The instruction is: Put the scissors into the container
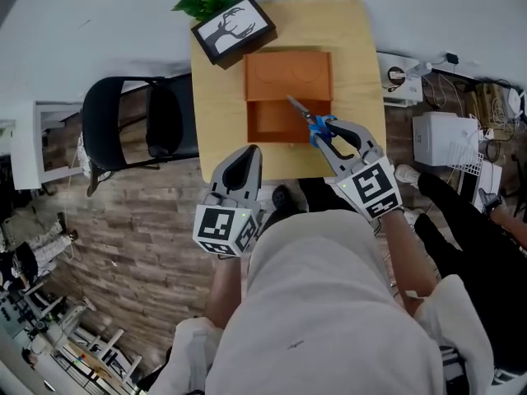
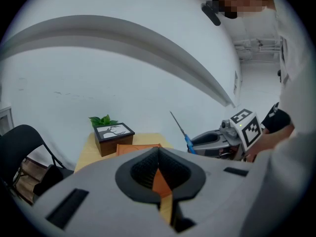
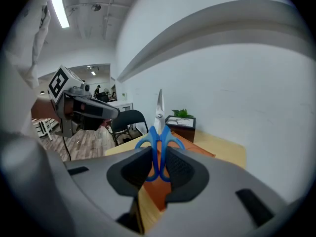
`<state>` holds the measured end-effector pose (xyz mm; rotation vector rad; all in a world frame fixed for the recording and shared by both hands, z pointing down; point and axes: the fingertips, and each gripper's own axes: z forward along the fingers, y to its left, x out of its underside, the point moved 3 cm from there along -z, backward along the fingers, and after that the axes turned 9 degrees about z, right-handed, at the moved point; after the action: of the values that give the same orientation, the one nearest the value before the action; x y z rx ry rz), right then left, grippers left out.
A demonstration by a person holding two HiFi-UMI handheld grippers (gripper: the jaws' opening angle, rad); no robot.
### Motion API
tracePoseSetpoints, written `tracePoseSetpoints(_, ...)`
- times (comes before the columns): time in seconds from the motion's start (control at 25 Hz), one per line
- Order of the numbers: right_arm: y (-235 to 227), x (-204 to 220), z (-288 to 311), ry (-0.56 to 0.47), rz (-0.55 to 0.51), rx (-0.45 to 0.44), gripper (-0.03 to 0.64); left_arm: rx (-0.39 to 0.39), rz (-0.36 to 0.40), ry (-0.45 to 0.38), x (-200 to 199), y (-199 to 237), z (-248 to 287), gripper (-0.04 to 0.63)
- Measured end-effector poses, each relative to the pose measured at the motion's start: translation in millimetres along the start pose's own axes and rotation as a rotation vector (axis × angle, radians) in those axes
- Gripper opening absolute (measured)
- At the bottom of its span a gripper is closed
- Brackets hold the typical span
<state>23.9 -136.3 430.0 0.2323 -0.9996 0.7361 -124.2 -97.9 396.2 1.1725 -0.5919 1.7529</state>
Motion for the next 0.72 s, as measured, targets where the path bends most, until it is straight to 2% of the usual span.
tracePoseSetpoints(0.44,-13.5,27.8,34.1,0.096,-0.091,-0.134,0.084,-0.107,-0.028,0.013,-1.7,-4.4,14.5,0.008)
tracePoseSetpoints(0.72,-13.0,46.6,52.4,0.155,-0.141,-0.179,0.084,-0.157,-0.041,0.019,1.7,-3.9,13.1,0.008)
